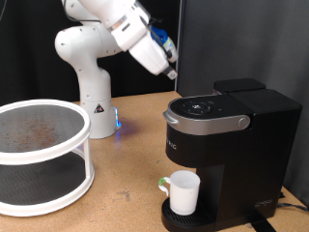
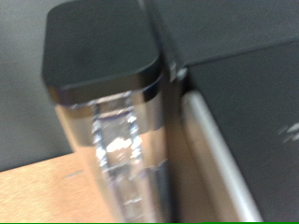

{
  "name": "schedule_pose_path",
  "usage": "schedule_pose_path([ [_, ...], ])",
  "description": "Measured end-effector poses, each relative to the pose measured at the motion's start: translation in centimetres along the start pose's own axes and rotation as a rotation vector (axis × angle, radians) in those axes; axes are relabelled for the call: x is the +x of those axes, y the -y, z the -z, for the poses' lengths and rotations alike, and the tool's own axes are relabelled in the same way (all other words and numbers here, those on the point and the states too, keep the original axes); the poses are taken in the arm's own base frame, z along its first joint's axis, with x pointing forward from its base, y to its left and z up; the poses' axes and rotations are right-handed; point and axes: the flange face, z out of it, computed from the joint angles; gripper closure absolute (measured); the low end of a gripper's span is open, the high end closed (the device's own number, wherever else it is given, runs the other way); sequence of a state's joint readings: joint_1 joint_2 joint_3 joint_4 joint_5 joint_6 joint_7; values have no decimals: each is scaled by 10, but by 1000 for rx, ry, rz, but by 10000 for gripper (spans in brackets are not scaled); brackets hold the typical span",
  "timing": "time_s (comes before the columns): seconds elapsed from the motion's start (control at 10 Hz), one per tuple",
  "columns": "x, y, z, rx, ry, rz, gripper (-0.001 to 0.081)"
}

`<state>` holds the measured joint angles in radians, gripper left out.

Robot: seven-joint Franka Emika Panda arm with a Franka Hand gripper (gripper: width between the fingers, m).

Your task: Make a cup of coffee with the keurig machine

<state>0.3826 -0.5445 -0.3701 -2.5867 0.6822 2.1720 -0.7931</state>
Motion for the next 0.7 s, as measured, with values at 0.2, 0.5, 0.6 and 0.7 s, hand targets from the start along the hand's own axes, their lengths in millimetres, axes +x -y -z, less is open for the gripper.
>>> schedule_pose_path([
  [0.2,15,8,23,-37,-84,63,-1],
  [0.5,18,12,38,-26,-111,85,-1],
  [0.6,18,12,36,-42,-92,102,-1],
  [0.7,24,14,34,-77,-90,125,-1],
])
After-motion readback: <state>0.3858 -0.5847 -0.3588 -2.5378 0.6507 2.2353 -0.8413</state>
